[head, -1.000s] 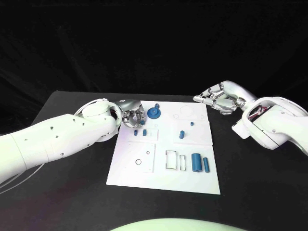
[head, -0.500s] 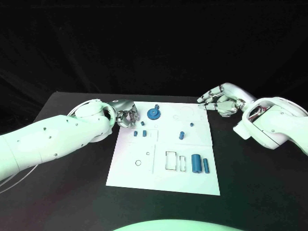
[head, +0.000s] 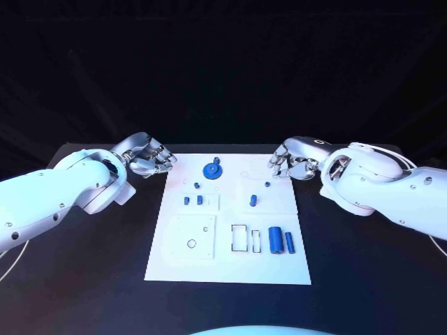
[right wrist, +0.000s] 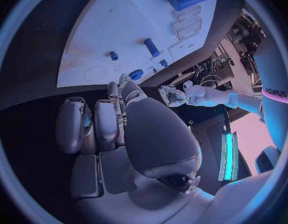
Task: Assemble the parts on the task board
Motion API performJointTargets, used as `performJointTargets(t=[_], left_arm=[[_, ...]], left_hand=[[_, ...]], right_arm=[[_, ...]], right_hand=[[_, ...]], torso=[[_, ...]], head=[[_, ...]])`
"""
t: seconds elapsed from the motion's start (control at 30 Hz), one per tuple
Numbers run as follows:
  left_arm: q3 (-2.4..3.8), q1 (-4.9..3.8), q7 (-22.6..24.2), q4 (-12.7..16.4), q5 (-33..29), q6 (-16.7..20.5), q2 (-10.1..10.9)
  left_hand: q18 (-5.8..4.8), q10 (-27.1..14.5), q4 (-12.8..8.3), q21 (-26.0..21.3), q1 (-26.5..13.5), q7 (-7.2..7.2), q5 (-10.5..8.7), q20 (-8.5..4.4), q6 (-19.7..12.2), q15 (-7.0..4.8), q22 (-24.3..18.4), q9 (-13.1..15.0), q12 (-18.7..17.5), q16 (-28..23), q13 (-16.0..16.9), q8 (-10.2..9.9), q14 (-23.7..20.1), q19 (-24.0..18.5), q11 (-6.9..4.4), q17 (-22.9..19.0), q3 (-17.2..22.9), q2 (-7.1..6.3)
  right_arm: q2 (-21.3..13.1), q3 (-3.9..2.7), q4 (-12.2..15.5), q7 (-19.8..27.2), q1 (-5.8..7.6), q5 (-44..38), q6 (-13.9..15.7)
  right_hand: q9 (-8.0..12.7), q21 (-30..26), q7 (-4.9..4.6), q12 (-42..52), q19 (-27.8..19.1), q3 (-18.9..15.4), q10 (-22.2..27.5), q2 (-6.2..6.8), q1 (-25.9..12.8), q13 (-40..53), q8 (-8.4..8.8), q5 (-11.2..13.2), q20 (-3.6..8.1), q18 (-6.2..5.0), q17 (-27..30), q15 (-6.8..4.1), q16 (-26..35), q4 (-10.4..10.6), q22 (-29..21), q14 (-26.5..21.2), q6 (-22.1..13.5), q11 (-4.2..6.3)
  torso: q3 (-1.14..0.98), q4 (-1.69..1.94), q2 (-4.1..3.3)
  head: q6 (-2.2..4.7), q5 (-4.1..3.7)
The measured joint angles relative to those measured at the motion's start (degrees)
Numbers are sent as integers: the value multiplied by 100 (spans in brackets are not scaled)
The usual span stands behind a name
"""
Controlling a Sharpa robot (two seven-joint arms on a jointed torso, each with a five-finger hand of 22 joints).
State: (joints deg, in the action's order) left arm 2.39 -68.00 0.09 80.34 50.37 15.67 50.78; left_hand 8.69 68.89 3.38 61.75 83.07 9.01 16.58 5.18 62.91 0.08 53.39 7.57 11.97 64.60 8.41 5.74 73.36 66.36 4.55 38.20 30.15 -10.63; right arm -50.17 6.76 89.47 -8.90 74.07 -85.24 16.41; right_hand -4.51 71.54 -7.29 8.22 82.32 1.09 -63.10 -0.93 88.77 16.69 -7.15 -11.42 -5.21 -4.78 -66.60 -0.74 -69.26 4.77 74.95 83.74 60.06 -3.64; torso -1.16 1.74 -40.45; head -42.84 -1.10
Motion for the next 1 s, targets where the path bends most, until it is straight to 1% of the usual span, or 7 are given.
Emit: performJointTargets(t=[0.1, 0.13, 0.23, 0.43, 0.53, 0.57, 1.0], left_arm=[[-14, -4, 298, 116, -1170, 122, 68], [-18, -5, 432, 167, -1640, 157, 103], [-21, -7, 770, 300, -2660, 227, 188], [-26, -8, 1310, 512, -3887, 278, 234], [-27, -8, 1505, 579, -4253, 281, 253], [-28, -8, 1575, 602, -4379, 282, 262], [-31, -8, 1892, 724, -4917, 287, 316]], left_hand=[[79, -141, 0, -574, -99, 29, 0, 36, -31, 36, -620, -15, -87, -535, -32, 0, -347, -418, 51, -773, 0, -10], [116, -149, 1, -665, -147, 29, 0, 45, -31, 44, -711, -15, -87, -593, -37, 0, -375, -467, 59, -849, -4, -17], [124, -149, 49, -830, -327, 29, -51, 55, -30, 50, -859, -15, -87, -649, -37, 0, -381, -494, 59, -948, -202, -5], [126, -149, 119, -951, -477, 28, -62, 77, -30, 50, -951, -19, -45, -687, -37, 0, -381, -472, 60, -1013, -535, -1], [125, -148, 111, -983, -494, 28, -62, 55, -30, 48, -982, -20, -43, -693, -31, 0, -378, -451, 60, -1025, -572, 15], [125, -149, 109, -983, -501, 28, -62, 55, -30, 38, -989, -20, -43, -693, -31, 0, -368, -451, 60, -1026, -574, 22], [123, -148, 78, -1035, -468, 27, -62, 75, -30, 31, -1052, -25, -43, -693, -31, 0, -360, -430, 59, -1047, -635, 54]], right_arm=[[101, 10, -84, -130, -62, -419, -71], [155, 18, -122, -177, -82, -572, -101], [260, 27, -180, -268, -116, -881, -170], [350, 33, -235, -366, -169, -1196, -274], [390, 34, -241, -388, -195, -1281, -324], [405, 34, -245, -394, -208, -1311, -342], [539, 36, -371, -420, -316, -1460, -446]], right_hand=[[20, 0, -62, -93, 0, 105, 35, 74, -47, -129, 75, 0, 0, 0, 0, 31, 0, 54, 0, 31, 1, -68], [23, 0, -76, -117, 2, 162, 34, 123, -51, -174, 83, 0, -3, -1, 0, 31, 0, 64, 0, 31, 15, -68], [27, 4, -82, -159, 20, 264, 15, 194, -107, -271, 131, 0, -21, -1, -16, 31, -37, 117, -1, 30, 21, -88], [31, 29, -103, -190, 31, 487, -6, 346, -158, -415, 186, 0, -33, -1, -54, 31, -88, 186, -1, 30, 42, -108], [32, 60, -130, -214, 39, 592, -28, 392, -200, -469, 230, -10, -42, 14, -67, 44, -91, 211, -1, 17, 69, -130], [32, 69, -133, -224, 39, 630, -28, 397, -204, -488, 230, -25, -42, 80, -79, 54, -123, 220, -1, 8, 72, -130], [1, 185, -111, -224, 59, 1106, -152, 512, -182, -637, 230, -112, -63, 83, -177, 53, -226, 244, -2, 8, 227, -126]], torso=[[3, 14, -2], [4, 18, -3], [11, 24, -7], [22, 32, -13], [22, 30, -14], [22, 30, -15], [15, 33, -13]], head=[[4, -65], [4, -85], [-3, -125], [-16, -157], [-23, -151], [-24, -148], [-48, -119]])
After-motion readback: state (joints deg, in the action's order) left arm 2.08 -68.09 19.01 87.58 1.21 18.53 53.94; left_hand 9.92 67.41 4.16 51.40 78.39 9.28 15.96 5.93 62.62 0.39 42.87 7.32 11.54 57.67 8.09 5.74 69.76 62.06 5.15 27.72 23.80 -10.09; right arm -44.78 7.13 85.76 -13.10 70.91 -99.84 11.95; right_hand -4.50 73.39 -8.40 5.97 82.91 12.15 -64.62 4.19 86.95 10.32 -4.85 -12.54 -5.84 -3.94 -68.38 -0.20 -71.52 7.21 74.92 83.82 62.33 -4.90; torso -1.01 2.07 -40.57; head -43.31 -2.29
